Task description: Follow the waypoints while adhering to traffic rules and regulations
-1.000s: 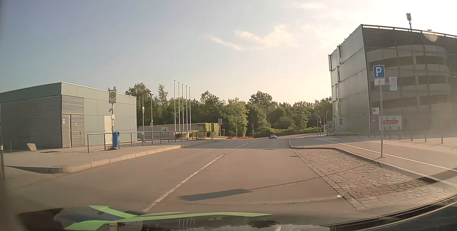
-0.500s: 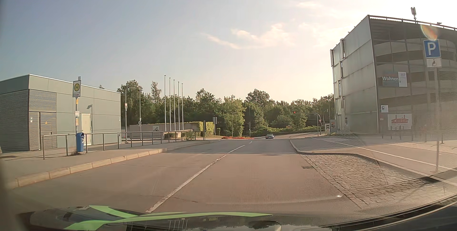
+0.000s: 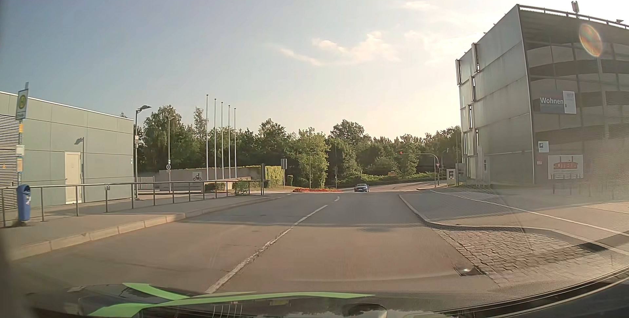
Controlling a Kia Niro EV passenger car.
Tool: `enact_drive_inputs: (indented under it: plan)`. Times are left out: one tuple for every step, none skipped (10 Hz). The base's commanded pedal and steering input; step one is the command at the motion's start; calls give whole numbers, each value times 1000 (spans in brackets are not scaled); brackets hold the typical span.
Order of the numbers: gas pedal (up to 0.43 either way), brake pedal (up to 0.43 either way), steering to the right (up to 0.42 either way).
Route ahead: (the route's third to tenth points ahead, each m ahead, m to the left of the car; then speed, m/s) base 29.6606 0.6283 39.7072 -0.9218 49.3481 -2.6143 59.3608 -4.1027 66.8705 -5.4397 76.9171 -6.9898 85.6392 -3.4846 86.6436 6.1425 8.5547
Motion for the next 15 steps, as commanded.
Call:
enact_drive_inputs:
  plan:
    - [358,0,27]
    - [350,0,26]
    - [350,0,27]
    - [331,0,26]
    - [311,0,25]
    - [299,0,19]
    - [287,0,17]
    - [280,0,16]
    - [260,0,16]
    - [220,0,16]
    - [220,0,16]
    - [209,0,16]
    - [0,0,15]
    - [0,0,12]
    - [0,0,12]
